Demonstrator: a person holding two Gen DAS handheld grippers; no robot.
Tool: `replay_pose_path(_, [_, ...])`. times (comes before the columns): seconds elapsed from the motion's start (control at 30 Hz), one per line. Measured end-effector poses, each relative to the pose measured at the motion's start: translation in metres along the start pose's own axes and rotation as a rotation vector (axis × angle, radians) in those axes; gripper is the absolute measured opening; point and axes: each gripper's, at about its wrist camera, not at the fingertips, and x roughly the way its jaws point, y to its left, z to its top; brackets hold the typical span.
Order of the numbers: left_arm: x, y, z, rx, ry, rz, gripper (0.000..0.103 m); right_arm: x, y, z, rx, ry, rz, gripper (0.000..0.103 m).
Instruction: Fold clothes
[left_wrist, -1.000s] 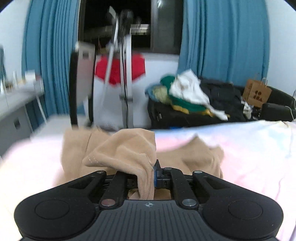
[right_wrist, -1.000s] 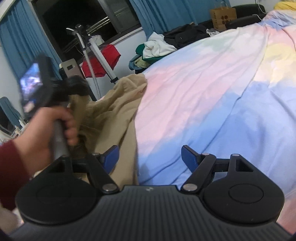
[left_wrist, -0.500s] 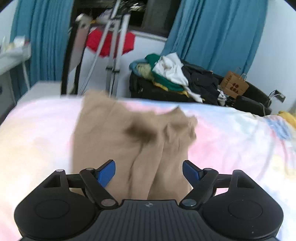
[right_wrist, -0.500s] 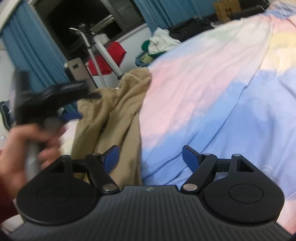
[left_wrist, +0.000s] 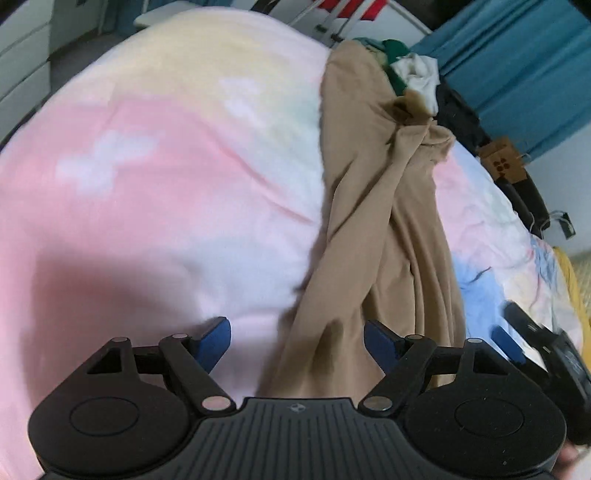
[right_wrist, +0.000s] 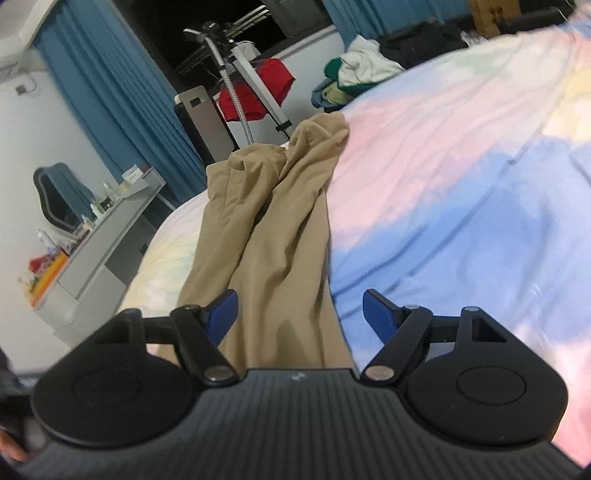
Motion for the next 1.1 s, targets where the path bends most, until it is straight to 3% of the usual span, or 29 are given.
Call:
replay_pose_path(0.07, [-0.001,0.004,-0.010,-0.016,0.040,-0.007,0.081,-0.024,0.003,-0.002,-0.020,-0.003,-0.009,0.077])
replay_pose_path(0.2, [-0.006,0.002,-0.021,0.049,0.108,-0.005,0.081,-0.064,0.002,-0.015,-0.079,-0.018,-0.040,0.077])
replay_pose_path(0.23, [-0.007,0.002,-0.023,0.057,0.125,0.008,0.076,-0.069,-0.001,-0.018,-0.076,-0.007,-0.047,0.077])
replay_pose_path(0.3, [-0.011,0.003,-0.030,0.085,0.134,0.043,0.064,-0.072,-0.007,-0.022,-0.045,0.019,-0.050,0.078])
replay_pose_path(0.37, [-0.021,0.001,-0.035,0.132,0.098,0.081,0.038,-0.070,-0.011,-0.023,-0.020,0.032,-0.047,0.077])
replay_pose_path(0.4, [-0.024,-0.003,-0.036,0.162,0.091,0.091,0.033,-0.067,-0.012,-0.022,-0.012,0.040,-0.053,0.077])
replay_pose_path(0.47, [-0.032,-0.012,-0.039,0.218,0.076,0.107,0.009,-0.061,-0.015,-0.023,0.005,0.066,-0.066,0.077])
replay_pose_path(0.53, [-0.040,-0.028,-0.039,0.281,0.053,0.149,0.003,-0.058,-0.021,-0.024,0.030,0.083,-0.068,0.077])
replay_pose_path(0.7, [-0.057,-0.087,-0.050,0.460,0.057,0.297,0.002,-0.055,-0.029,-0.025,0.078,0.094,-0.053,0.077])
replay_pose_path(0.8, [-0.046,-0.132,-0.067,0.550,0.089,0.308,0.002,-0.053,-0.030,-0.025,0.086,0.102,-0.046,0.077])
replay_pose_path(1.0, [-0.003,-0.168,-0.102,0.580,0.192,0.183,0.002,-0.048,-0.031,-0.025,0.089,0.133,-0.024,0.077])
replay_pose_path(1.1, [-0.010,-0.162,-0.111,0.587,0.171,0.098,0.006,-0.048,-0.031,-0.026,0.084,0.150,-0.007,0.077])
